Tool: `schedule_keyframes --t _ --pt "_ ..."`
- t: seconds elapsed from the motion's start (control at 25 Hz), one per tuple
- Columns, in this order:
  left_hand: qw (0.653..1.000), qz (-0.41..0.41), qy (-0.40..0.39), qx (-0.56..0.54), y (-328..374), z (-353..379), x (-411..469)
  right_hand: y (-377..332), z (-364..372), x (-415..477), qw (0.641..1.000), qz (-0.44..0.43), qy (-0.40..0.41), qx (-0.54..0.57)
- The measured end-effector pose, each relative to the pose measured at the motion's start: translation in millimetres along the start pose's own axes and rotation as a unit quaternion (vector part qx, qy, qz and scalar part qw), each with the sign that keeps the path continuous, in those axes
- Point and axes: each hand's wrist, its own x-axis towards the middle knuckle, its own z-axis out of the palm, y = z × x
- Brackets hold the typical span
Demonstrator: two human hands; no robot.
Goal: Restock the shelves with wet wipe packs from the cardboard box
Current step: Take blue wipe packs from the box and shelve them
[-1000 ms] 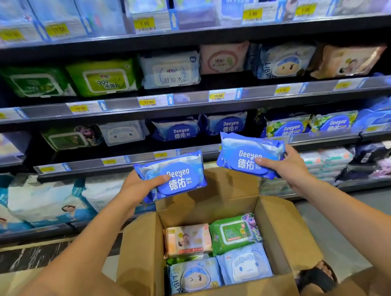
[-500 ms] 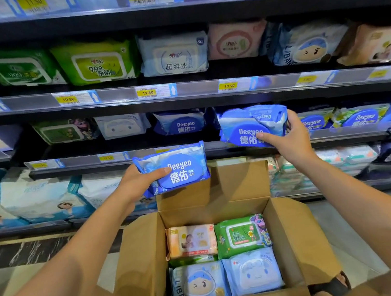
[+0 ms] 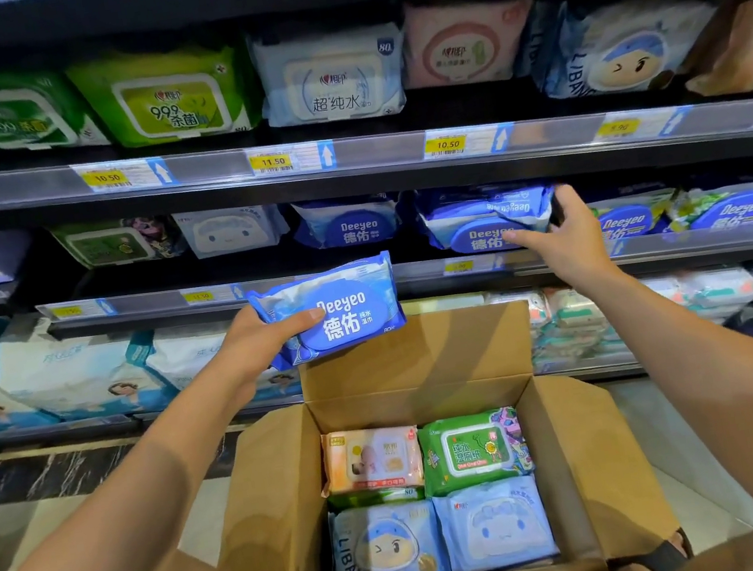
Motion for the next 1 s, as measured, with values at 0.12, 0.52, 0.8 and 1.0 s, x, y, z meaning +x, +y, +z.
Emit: schedule_keyframes --t 0.12,0.52,0.8,1.0 --pt "1.000 -0.002 0.001 -0.002 -0.2 -1.1 1.0 4.3 4.0 8.8 0.999 0.018 -0.022 -0.017" --pt "1.000 0.002 0.000 0.003 -1.7 -3.6 2.3 9.8 6.8 18.0 0.984 0.108 -0.055 -0.133" --pt "1.000 0.012 -0.013 0.002 -0.1 -1.4 -3.2 -6.7 7.1 -11.3 0.982 0.084 -0.038 -0.165" --pt "0.999 0.031 -0.028 -0.002 5.0 1.3 -10.8 -18.3 18.9 -49.5 0.986 -0.007 0.030 -0.166"
